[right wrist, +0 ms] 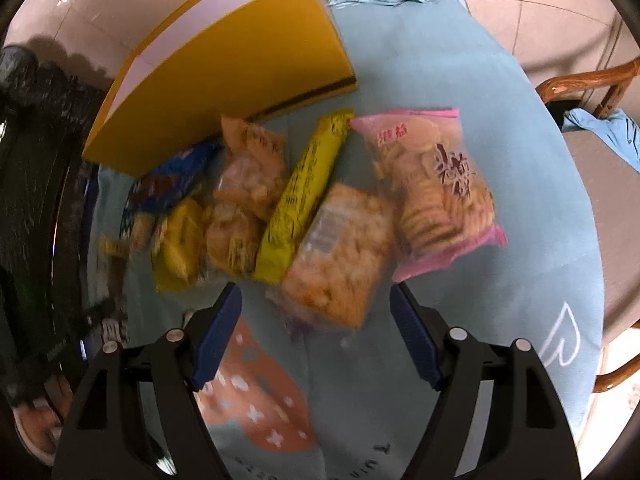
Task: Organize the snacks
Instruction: 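Grasp the long black-printed duck-neck pack with left tool while right tool grasps puffed-rice pack, then lift both held packs toward the yellow box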
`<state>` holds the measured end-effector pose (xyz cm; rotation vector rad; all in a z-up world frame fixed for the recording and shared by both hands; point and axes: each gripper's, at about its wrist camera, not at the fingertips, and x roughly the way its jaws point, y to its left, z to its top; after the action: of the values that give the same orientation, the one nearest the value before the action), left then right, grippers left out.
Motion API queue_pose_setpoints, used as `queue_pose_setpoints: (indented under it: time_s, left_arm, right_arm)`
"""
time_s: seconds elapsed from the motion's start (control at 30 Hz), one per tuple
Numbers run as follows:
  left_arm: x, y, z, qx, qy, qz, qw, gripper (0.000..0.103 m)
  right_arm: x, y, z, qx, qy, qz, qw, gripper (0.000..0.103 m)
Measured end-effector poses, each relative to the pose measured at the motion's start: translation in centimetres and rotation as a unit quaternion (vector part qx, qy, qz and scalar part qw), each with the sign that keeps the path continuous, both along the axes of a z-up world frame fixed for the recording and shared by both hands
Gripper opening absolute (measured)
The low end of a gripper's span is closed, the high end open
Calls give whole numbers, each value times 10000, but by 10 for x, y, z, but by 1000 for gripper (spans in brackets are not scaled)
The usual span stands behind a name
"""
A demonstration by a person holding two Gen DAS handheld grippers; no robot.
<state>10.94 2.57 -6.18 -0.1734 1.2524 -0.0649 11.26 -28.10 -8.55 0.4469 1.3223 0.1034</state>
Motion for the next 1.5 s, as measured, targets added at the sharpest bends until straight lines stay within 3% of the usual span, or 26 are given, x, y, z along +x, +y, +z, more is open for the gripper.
queue_pose_setpoints:
  time_s: [0.13,0.2,0.33,0.43,0.9,1.1,1.17,1.2,1.37,1.43,1.5]
  left_arm:
    - [0,-5,0,-5,-6,-61,10000,27]
    - [0,-7,0,-10,6,-80,10000,28]
    - [-1,-9,-1,-15,47,-89,9999,29]
    - [-2,-10,-2,-34,60,-85,9999,29]
    - [-10,-24,12,5,-135,-276,9995,29]
    - [-14,-19,-16,59,172,-234,9996,29]
    - [-17,-18,-33,241,346,-219,9989,29]
    - [-17,-17,-40,297,408,-211,9985,32]
    - [-20,-18,-61,441,683,-145,9966,63]
    - [-23,-21,-69,498,729,-193,9959,63]
    - [-27,-25,-68,748,572,-280,9952,56]
  right_arm:
    - [14,-7,-16,84,261,-500,9984,77]
    - [20,-3,-26,-210,422,-432,9980,77]
    - [21,10,-26,-346,346,21,9988,54]
    - [13,18,-14,-316,239,399,9984,48]
    - [-24,24,24,-154,-332,963,9947,47]
    - [-26,33,19,-130,-246,1117,9934,47]
    - [-28,37,15,-111,-181,1167,9929,47]
    - [-29,39,14,-100,-164,1194,9927,47]
    - [-31,43,14,-98,-170,1286,9915,47]
    - [-30,46,14,-99,-180,1316,9911,47]
    - [-29,48,13,-96,-172,1350,9906,47]
